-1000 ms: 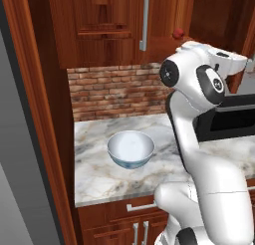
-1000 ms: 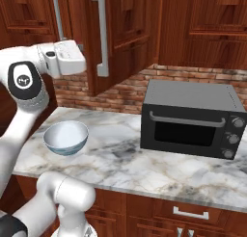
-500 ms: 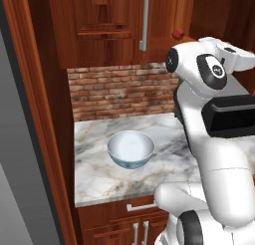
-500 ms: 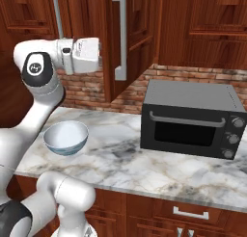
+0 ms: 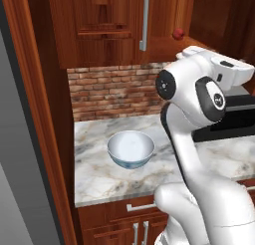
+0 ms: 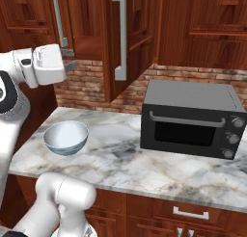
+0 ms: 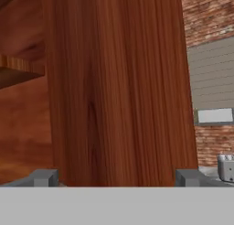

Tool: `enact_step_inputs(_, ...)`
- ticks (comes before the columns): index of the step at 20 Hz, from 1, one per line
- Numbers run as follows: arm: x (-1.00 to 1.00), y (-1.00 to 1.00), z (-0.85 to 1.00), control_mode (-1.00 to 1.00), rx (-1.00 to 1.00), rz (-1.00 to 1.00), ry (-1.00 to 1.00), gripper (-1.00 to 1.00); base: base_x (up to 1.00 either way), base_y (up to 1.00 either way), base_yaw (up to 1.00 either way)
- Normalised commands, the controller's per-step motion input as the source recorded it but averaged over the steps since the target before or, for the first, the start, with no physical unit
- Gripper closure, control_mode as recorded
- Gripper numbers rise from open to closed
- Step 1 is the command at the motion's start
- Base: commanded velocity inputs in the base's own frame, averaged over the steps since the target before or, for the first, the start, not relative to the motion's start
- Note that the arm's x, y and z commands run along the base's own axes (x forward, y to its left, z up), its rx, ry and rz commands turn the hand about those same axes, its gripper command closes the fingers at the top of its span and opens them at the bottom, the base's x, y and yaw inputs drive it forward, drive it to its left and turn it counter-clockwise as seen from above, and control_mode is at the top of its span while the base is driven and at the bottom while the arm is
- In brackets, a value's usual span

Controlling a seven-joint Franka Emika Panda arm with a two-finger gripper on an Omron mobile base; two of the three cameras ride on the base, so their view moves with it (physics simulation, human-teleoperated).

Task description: Open the cabinet. Pick the tangerine and kiwi from the cabinet and place them into the bowl. Then close the cabinet.

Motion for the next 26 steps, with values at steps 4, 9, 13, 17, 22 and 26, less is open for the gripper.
enact_step_inputs(4,-0.66,0.46,0.00,-1.00,-0.01,0.46,0.00,-1.00,0.00,0.00,0.00)
enact_step_inputs(9,-0.24,0.38,0.00,-1.00,0.00,0.47,0.00,-1.00,0.00,0.00,0.00)
enact_step_inputs(13,0.00,0.28,0.06,-1.00,0.00,0.39,-0.03,-1.00,0.00,0.00,0.00)
enact_step_inputs(17,0.01,0.32,0.07,-1.00,-0.02,0.33,-0.05,-1.00,0.00,0.00,0.00)
enact_step_inputs(22,0.21,0.47,0.00,-1.00,-0.09,0.21,-0.05,-1.00,0.00,0.00,0.00)
enact_step_inputs(26,0.44,0.59,0.01,-1.00,-0.09,0.11,-0.03,-1.00,0.00,0.00,0.00)
